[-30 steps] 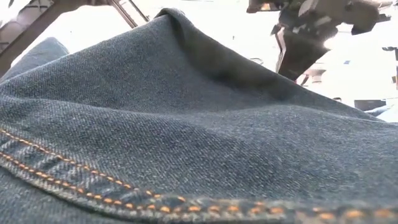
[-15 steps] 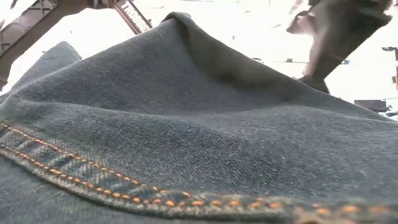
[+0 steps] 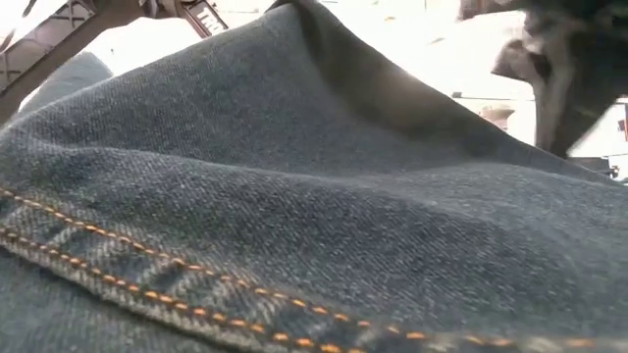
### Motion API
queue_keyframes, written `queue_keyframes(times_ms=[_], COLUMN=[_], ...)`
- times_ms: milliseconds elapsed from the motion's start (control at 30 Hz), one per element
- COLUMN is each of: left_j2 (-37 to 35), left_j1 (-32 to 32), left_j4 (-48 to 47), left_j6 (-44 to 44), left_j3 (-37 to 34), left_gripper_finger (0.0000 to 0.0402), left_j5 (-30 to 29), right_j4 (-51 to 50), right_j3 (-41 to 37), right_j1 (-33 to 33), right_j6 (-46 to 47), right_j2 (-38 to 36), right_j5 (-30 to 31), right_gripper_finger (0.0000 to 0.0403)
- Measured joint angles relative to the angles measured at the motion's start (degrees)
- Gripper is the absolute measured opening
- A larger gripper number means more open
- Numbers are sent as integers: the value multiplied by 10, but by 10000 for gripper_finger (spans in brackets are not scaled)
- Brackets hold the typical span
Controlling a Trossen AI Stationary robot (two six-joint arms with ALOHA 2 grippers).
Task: Fold Laundry from Bin
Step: Fold the blue denim pants
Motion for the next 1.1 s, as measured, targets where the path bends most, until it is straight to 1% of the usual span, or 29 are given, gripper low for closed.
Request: queue_keyframes(times_ms=[67, 167, 300, 367, 400, 433, 500, 533, 567, 633, 700, 767, 800, 900, 1033, 1100], left_j2=[-2, -15, -46, -56, -59, -66, -83, -92, -96, -99, -99, -101, -102, -102, -101, -95], left_j1=[5, 14, 22, 25, 25, 24, 14, 4, -9, -37, -65, -89, -100, -130, -158, -164], left_j4=[-36, -95, -169, -201, -214, -220, -234, -237, -238, -239, -237, -236, -236, -238, -223, -202], left_j6=[-3, 20, 81, 93, 94, 97, 99, 97, 94, 86, 85, 87, 87, 101, 117, 113], left_j3=[19, 47, 81, 86, 87, 88, 89, 91, 91, 91, 90, 90, 90, 90, 90, 90], left_gripper_finger=[125, 125, 125, 125, 125, 125, 125, 125, 125, 125, 125, 125, 123, 105, 62, 38], left_j5=[7, 2, -20, -31, -32, -30, -20, -21, -20, -17, -12, -4, 0, -11, -49, -42], right_j4=[-7, -13, -18, -39, -54, -71, -125, -163, -194, -229, -226, -194, -180, -128, -49, -18], right_j3=[18, 40, 48, 47, 47, 47, 47, 46, 40, 19, -7, -34, -45, -80, -130, -154], right_j1=[-16, -33, -36, -30, -26, -22, -13, -14, -21, -40, -55, -67, -73, -94, -116, -125], right_j6=[11, 15, 15, 37, 49, 69, 128, 159, 187, 237, 263, 269, 272, 267, 255, 256], right_j2=[-10, -33, -69, -80, -86, -94, -110, -118, -125, -140, -147, -154, -156, -152, -137, -131], right_j5=[0, 0, -9, -9, 1, 32, 121, 150, 157, 140, 124, 115, 104, 77, 70, 66], right_gripper_finger=[57, 74, 102, 117, 124, 130, 134, 132, 126, 103, 66, 25, 17, 20, 16, 16])
